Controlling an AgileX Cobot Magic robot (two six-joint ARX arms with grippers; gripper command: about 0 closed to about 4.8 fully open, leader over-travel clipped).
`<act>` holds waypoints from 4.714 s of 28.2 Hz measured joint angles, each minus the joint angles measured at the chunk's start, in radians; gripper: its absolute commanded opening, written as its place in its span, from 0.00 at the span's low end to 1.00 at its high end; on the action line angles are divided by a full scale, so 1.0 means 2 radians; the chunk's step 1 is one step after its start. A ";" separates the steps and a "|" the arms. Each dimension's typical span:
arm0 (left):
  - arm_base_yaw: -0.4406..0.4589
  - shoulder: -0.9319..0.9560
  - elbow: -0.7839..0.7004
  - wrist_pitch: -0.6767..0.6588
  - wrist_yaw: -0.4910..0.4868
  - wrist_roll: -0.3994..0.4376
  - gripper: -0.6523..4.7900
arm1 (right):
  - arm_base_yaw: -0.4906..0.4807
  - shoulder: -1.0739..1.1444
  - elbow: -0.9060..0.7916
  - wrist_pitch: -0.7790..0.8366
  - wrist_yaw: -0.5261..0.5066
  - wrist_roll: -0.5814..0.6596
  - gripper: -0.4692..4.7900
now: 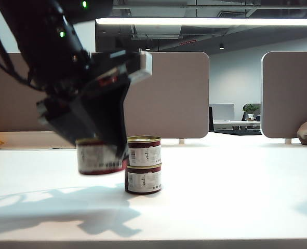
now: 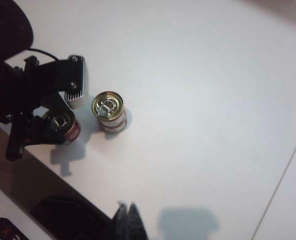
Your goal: Pick up the cans one by one and stack them together.
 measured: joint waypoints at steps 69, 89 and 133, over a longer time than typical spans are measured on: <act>0.032 0.089 0.144 -0.007 0.012 0.025 0.45 | 0.000 -0.012 0.000 -0.017 0.012 0.017 0.08; 0.032 0.101 0.147 -0.008 0.020 0.025 0.70 | 0.000 -0.012 0.000 -0.026 0.012 0.017 0.08; 0.031 -0.265 0.232 -0.079 -0.018 -0.022 0.11 | 0.001 -0.216 -0.089 0.157 0.021 -0.039 0.08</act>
